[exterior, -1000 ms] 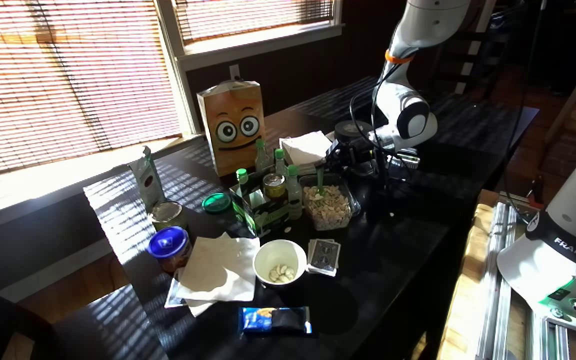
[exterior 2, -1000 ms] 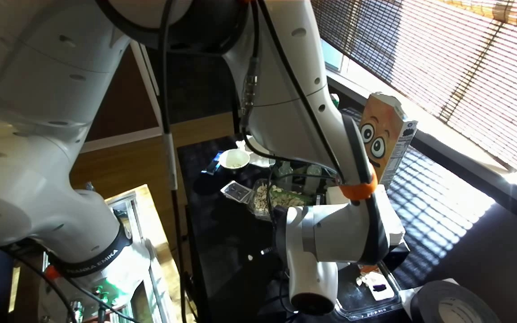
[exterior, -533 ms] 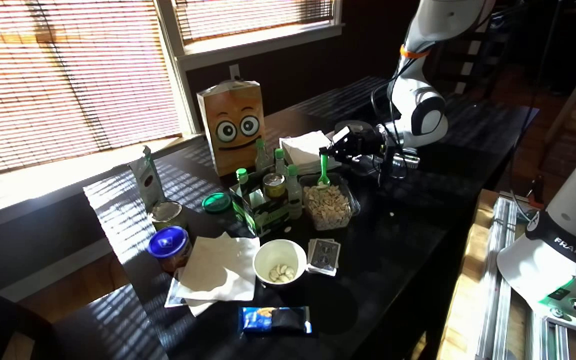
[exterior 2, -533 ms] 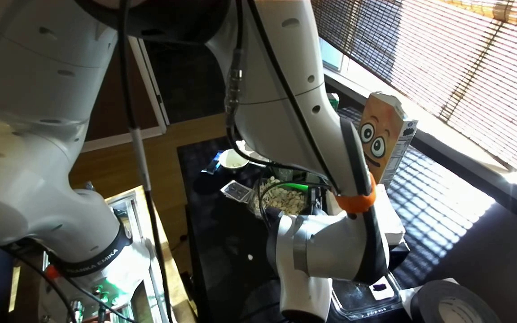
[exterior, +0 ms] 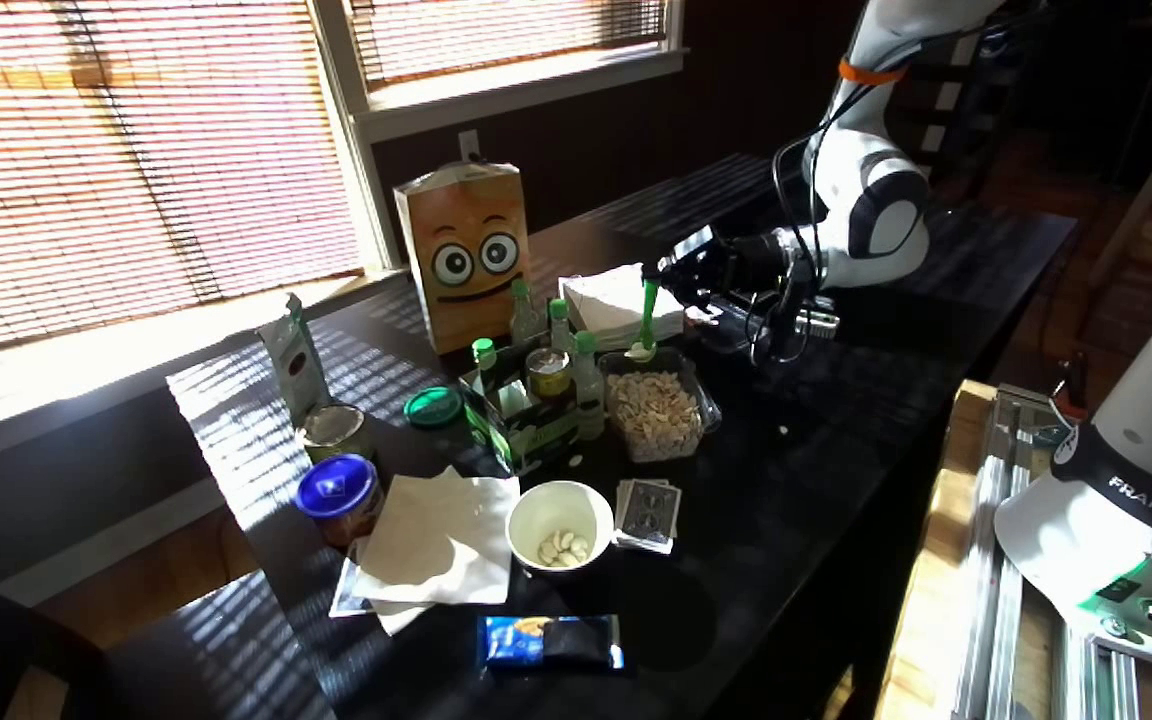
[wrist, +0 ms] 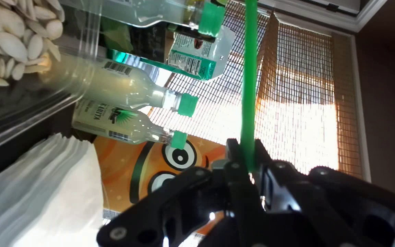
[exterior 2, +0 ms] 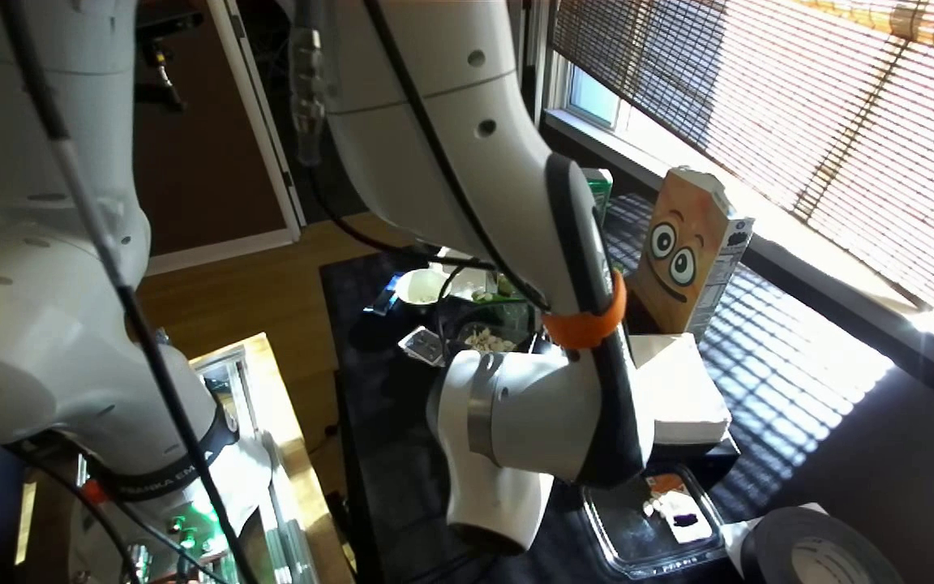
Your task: Use the spoon to transfer some contents from the right bowl to the left bowl
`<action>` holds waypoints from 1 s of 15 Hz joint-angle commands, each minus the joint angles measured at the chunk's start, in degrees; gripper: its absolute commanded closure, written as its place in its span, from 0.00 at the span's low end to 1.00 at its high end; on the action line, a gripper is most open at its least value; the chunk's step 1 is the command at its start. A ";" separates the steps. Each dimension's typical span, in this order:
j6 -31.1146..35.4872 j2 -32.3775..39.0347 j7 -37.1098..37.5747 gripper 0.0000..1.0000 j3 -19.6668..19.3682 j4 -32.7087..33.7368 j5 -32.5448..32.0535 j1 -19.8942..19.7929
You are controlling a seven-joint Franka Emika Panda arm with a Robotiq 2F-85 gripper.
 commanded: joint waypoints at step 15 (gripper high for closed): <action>10.01 -17.32 -9.86 0.97 2.08 -12.95 6.81 5.85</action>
